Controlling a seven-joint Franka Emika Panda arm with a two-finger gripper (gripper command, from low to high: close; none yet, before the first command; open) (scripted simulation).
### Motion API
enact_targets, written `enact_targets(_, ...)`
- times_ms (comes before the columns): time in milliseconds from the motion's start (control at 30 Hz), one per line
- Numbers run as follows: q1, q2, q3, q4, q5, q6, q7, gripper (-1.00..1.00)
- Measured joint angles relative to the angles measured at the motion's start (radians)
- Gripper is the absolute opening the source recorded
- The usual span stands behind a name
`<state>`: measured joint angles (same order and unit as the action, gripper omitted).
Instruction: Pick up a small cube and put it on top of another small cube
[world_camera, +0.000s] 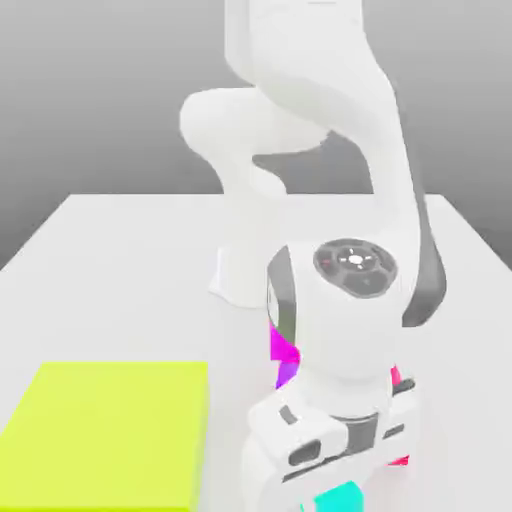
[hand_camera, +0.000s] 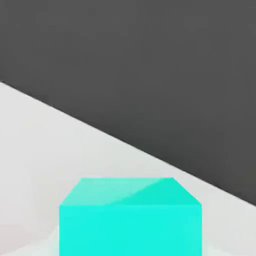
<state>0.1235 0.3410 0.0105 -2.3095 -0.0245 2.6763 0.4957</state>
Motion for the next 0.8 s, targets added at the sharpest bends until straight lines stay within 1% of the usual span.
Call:
enact_targets(100,-0.009,-0.105,-0.012,-0.028,0.005,-0.055,0.012,-1.00)
enact_targets(367,-0.030,-0.395,-0.026,-0.152,0.004,-0.199,0.090,-1.00)
enact_targets(500,-0.035,-0.538,-0.013,-0.239,0.008,-0.275,0.141,-1.00)
enact_targets(533,-0.025,-0.552,-0.004,-0.268,0.022,-0.286,0.148,-1.00)
enact_targets(600,-0.019,-0.520,0.002,-0.301,0.031,-0.238,0.155,-1.00)
enact_targets(667,-0.017,-0.461,0.004,-0.324,0.031,-0.162,0.158,-1.00)
enact_targets(700,-0.016,-0.431,0.004,-0.333,0.030,-0.123,0.159,1.00)
enact_targets(800,-0.016,-0.431,0.004,-0.333,0.030,-0.123,0.159,1.00)
